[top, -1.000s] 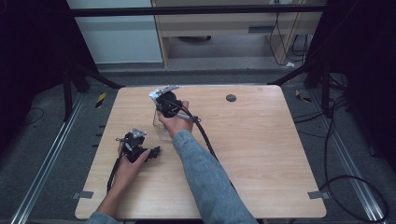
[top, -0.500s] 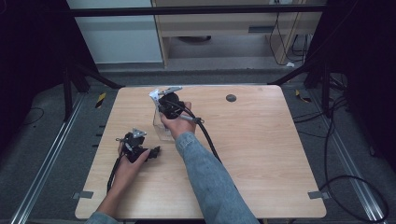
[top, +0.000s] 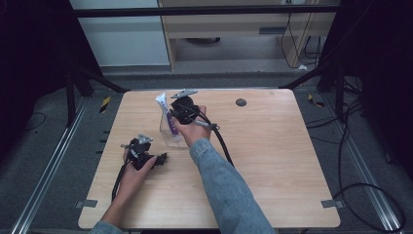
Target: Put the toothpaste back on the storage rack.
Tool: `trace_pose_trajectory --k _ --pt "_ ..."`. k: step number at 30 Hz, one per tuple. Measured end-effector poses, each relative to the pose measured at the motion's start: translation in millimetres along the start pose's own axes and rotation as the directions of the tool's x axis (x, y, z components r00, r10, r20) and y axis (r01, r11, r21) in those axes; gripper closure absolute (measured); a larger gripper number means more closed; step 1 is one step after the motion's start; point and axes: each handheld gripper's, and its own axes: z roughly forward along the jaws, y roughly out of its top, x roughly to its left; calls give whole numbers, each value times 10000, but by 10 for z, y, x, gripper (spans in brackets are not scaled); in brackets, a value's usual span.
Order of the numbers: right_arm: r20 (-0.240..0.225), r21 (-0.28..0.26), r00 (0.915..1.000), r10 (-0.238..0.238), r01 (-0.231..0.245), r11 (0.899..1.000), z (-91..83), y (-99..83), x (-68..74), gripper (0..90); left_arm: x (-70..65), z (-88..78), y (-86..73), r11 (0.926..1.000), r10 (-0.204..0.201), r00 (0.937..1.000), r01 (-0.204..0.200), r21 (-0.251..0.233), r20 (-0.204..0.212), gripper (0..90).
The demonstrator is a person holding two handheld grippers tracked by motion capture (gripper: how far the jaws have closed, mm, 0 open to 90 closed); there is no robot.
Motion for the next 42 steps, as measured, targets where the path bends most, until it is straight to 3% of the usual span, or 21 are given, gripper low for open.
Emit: trace_pose_trajectory --k 15,20,21,28,34,38,42 --pt "147 -224 9999 38 -35 9997 -214 20 -166 753 0 1 1 10000 -7 10000 7 1 2 0" --pt "194 -269 9997 170 -165 9995 -270 11 -229 604 0 0 0 10000 0 10000 0 -1 -2 0" --pt "243 -336 9994 262 -254 9991 -298 14 -252 524 0 1 0 10000 1 10000 -1 -4 -1 0" --pt "107 -524 9992 374 -368 9979 -377 25 -356 325 0 1 0 10000 -5 10000 5 -6 -2 0" --pt "138 -386 9999 21 -16 9993 -446 14 -407 216 -1 0 0 10000 -15 10000 15 2 -4 0" --pt "186 29 9987 -481 481 9988 -506 -19 -471 130 -1 1 0 10000 -18 10000 18 -1 -2 0" --pt "522 331 9949 -862 845 9959 -579 -87 -567 110 -2 1 0 10000 -23 10000 23 -7 -1 0"
